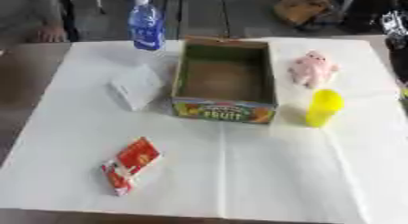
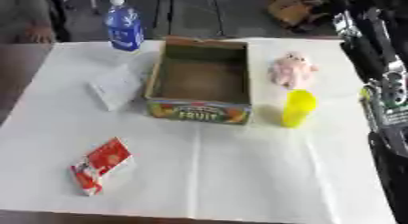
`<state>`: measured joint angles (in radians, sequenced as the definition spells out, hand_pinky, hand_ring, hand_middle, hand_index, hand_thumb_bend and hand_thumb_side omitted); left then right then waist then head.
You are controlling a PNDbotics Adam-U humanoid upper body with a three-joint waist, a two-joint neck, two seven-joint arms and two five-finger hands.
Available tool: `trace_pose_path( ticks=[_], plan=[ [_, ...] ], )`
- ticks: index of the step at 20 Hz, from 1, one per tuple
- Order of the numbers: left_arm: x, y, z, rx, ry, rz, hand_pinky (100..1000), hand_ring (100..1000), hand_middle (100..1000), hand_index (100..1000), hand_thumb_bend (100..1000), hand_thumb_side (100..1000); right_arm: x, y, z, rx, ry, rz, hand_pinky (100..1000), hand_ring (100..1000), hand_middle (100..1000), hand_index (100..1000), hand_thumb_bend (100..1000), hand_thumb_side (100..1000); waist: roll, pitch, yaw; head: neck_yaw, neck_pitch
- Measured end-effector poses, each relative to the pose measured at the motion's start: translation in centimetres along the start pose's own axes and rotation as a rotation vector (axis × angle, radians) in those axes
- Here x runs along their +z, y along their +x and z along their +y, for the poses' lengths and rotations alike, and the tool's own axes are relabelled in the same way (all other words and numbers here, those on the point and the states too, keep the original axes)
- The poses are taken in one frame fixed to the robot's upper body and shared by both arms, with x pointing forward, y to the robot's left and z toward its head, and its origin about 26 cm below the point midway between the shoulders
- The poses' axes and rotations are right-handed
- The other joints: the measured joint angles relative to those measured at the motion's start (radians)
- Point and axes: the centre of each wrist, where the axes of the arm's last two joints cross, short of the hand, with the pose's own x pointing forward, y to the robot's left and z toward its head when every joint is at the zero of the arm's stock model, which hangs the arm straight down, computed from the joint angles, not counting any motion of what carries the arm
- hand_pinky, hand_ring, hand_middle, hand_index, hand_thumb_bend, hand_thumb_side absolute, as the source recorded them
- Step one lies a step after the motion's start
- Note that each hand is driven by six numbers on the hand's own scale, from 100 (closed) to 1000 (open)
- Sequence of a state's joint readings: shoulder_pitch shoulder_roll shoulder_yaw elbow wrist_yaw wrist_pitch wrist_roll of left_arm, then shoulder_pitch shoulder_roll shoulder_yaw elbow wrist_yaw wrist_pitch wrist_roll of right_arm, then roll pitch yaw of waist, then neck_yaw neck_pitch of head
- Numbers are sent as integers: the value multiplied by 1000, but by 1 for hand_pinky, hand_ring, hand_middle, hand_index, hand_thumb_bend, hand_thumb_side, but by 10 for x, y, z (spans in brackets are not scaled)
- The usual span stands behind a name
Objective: Pick up objects on the table and place them in the box.
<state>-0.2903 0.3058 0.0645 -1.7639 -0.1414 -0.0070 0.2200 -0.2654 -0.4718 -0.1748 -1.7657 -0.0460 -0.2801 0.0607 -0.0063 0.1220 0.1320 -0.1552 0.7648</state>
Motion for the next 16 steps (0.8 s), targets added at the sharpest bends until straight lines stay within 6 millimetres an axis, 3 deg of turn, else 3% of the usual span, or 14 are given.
trace_pose_path(
  ticks=[7,16],
  plan=[
    [0,0,0,0,-2,0,530,731,800,875,390,964,0,0,0,0,0,0,652,705,770,899,100,731,0,1,0,-35,0],
    [0,0,0,1,-6,-1,530,733,801,876,384,965,0,0,0,0,1,2,653,703,771,899,100,732,1,1,0,-38,0]
  ],
)
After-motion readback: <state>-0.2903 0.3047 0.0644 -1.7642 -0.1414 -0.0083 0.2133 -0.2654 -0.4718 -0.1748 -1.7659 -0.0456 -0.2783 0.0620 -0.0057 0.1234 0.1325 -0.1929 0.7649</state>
